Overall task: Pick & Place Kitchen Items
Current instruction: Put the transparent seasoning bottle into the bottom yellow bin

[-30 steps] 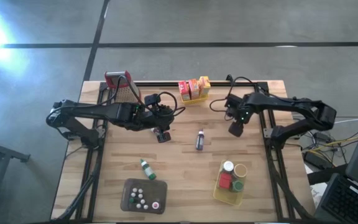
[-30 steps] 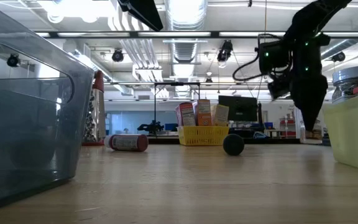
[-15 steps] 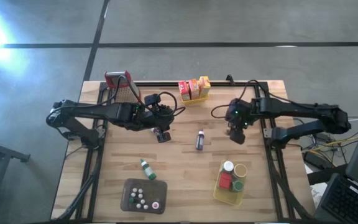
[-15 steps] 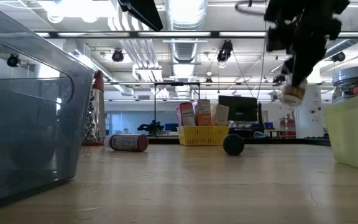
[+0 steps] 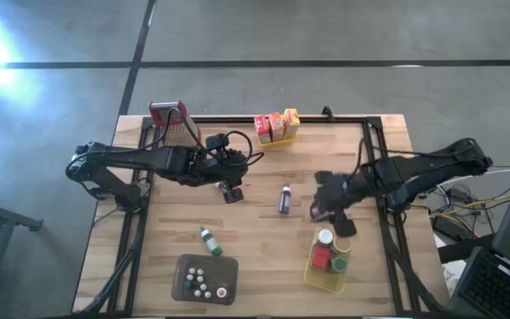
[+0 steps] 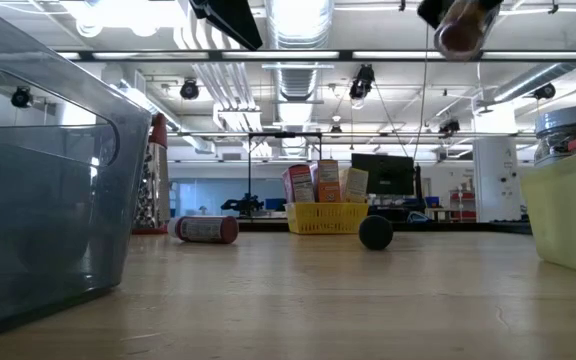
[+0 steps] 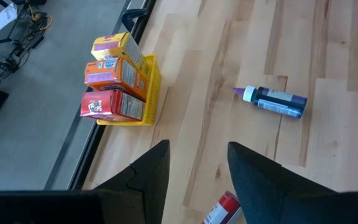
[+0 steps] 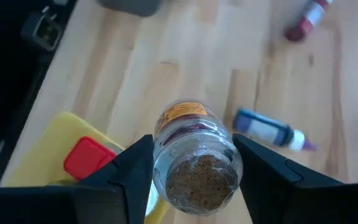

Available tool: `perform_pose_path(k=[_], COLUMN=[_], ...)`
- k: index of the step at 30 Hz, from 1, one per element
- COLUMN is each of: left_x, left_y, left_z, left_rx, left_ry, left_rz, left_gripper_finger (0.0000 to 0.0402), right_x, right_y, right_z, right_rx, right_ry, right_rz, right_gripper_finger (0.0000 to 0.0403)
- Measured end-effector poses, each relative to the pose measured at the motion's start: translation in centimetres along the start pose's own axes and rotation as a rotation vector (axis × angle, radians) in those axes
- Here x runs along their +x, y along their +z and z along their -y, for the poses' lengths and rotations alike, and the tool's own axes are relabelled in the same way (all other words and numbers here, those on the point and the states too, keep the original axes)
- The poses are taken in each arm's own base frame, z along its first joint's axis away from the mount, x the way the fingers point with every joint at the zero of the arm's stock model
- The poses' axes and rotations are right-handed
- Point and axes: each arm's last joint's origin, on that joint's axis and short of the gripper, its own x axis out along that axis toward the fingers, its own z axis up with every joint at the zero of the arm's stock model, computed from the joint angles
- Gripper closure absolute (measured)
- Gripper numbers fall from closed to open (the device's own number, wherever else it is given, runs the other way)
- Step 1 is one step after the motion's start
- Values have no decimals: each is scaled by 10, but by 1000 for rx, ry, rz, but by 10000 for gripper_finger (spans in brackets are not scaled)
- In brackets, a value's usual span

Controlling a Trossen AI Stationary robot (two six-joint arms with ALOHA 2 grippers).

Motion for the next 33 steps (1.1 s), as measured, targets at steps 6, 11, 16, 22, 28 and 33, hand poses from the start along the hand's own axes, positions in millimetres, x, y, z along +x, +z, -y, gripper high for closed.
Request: perform_pose_path(k=[6,11,16,22,28,33], left_x=[0,0,0,0,0,0], left_y=[0,0,0,0,0,0], left_z=[0,0,0,0,0,0], left_rx=[0,-1,0,-1,0,0], left_ry=[0,0,0,0,0,0], left_rz=[1,0,0,0,0,0], left_gripper_finger=[234,234,234,234,234,234], right_x=[16,38,63,85,88,88], right_y=[18,24,23,22,23,19], right_z=[-39,-68,-93,-120,-146,-163], right_rx=[-262,-406,-477,-522,-533,-538], right_ry=[-56,-81,-117,-113,-94,-79], right_rz=[-36,-139,-303,-436,-430,-416], right_gripper_finger=[210,210,208,218,201,209])
